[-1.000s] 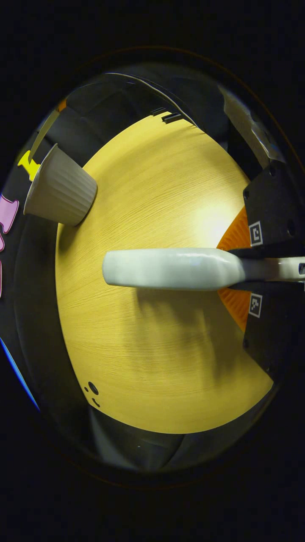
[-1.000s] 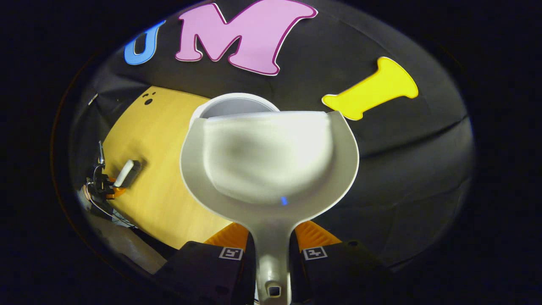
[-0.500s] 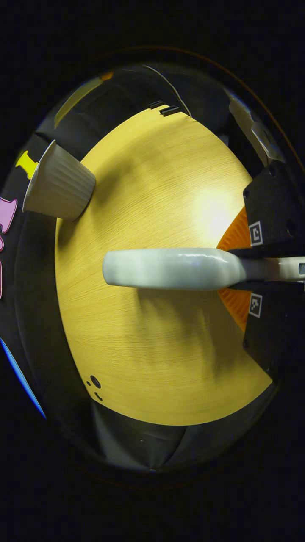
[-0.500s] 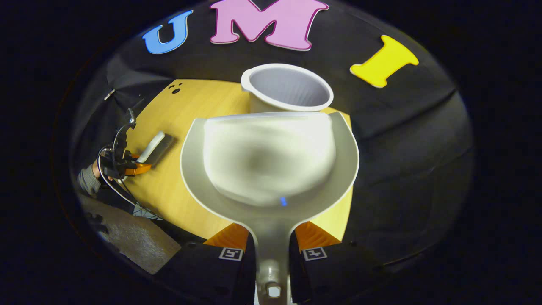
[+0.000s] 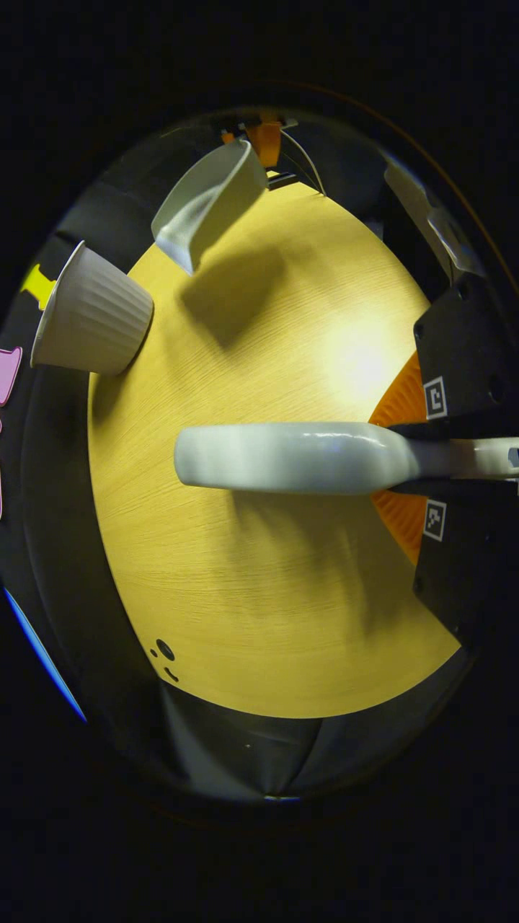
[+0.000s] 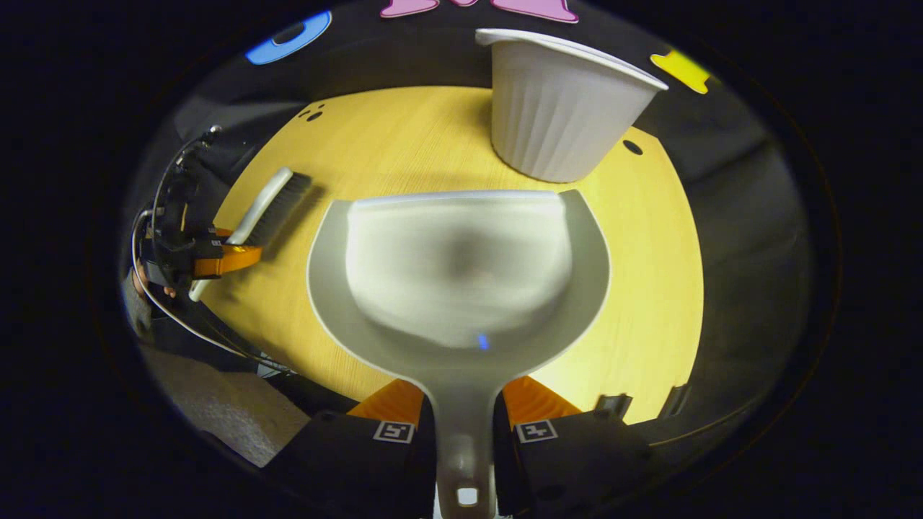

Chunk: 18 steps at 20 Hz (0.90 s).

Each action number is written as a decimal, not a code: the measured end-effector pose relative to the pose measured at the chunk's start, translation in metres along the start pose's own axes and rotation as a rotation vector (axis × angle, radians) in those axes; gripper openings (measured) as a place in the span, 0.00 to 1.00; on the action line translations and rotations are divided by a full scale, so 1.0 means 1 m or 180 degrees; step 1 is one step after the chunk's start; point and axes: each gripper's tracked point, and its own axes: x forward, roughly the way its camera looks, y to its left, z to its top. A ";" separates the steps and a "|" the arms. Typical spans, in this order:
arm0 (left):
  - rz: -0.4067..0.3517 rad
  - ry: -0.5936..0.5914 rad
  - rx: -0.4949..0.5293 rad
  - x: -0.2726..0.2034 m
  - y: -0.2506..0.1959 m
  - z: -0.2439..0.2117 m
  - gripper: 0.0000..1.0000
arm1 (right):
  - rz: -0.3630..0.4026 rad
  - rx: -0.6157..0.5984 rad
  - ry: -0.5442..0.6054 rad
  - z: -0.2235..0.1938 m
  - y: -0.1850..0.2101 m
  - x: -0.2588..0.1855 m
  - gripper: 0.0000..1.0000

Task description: Pick up the small broom and dustpan from the desktop, sweep the trash into the dustpan with the broom, and then empty the trash into the garbage bin.

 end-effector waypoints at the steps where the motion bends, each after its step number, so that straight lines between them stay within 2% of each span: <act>1: 0.0012 0.0022 0.0012 0.000 -0.001 -0.001 0.26 | -0.0014 -0.0017 0.0027 -0.003 0.003 0.011 0.36; 3: 0.0005 0.0036 0.0013 0.002 -0.001 -0.002 0.27 | -0.0040 0.0024 0.0019 -0.004 0.009 0.029 0.36; 4: 0.0000 0.0038 0.0008 0.002 -0.002 -0.001 0.27 | -0.0054 0.0054 -0.0004 -0.004 0.009 0.038 0.32; 8: 0.0042 0.0032 0.0017 0.009 0.001 -0.001 0.29 | -0.0108 0.0092 -0.0097 -0.003 0.013 0.059 0.40; 10: 0.0071 0.0006 0.0057 0.010 0.002 0.001 0.30 | -0.0118 0.0062 -0.0097 -0.005 0.014 0.066 0.36; 11: 0.0080 -0.0024 0.0084 0.011 0.004 0.003 0.31 | -0.0114 0.0049 -0.0088 -0.005 0.014 0.070 0.40; 12: 0.0084 -0.0029 0.0114 0.013 0.006 0.004 0.31 | -0.0114 0.0051 -0.0077 -0.006 0.015 0.074 0.36; 14: 0.0120 -0.0041 0.0185 0.014 0.010 0.011 0.30 | -0.0115 0.0051 -0.0031 -0.014 0.015 0.078 0.40; 18: 0.0163 0.0031 0.0236 0.021 0.013 0.004 0.30 | -0.0095 0.0123 -0.0030 -0.019 0.015 0.083 0.34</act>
